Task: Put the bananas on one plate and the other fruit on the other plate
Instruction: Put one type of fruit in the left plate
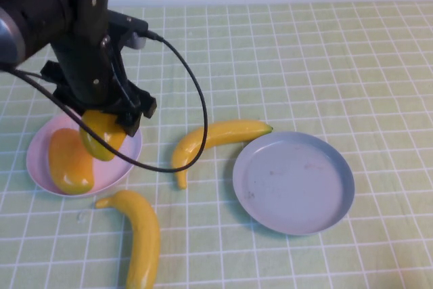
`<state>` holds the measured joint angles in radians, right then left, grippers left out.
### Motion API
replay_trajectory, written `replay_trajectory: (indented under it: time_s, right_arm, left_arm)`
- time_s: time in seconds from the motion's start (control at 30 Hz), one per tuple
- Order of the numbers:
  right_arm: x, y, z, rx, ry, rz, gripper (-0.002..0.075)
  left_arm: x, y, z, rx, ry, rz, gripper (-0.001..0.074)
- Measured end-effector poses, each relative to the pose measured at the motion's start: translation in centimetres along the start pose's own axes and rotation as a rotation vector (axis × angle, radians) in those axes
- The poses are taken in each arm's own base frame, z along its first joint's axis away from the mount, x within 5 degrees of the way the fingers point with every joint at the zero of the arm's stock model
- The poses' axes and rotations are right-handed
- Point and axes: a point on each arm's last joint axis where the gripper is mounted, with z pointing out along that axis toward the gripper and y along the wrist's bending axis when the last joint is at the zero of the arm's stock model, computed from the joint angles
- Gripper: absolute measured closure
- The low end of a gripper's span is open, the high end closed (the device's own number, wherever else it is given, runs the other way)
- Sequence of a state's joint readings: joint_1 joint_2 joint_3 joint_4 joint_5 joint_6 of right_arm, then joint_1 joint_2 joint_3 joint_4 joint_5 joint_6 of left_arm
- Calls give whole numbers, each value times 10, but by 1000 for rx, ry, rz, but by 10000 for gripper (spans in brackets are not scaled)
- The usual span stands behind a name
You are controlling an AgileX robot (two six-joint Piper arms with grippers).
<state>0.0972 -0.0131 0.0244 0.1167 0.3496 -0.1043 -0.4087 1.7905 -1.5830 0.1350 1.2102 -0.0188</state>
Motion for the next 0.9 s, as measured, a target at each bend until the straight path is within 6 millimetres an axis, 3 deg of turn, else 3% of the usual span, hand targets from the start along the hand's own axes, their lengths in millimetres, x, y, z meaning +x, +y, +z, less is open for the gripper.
replay_trajectory:
  time_s: [0.5, 0.63, 0.9]
  right_arm:
    - [0, 0, 0, 0, 0, 0, 743]
    - [0, 0, 0, 0, 0, 0, 743]
    - [0, 0, 0, 0, 0, 0, 743]
  left_arm:
    - [-4, -1, 70, -83, 109, 32, 200]
    - [-5, 2, 76, -100, 113, 38, 184]
    - [-4, 13, 78, -134, 114, 32, 79]
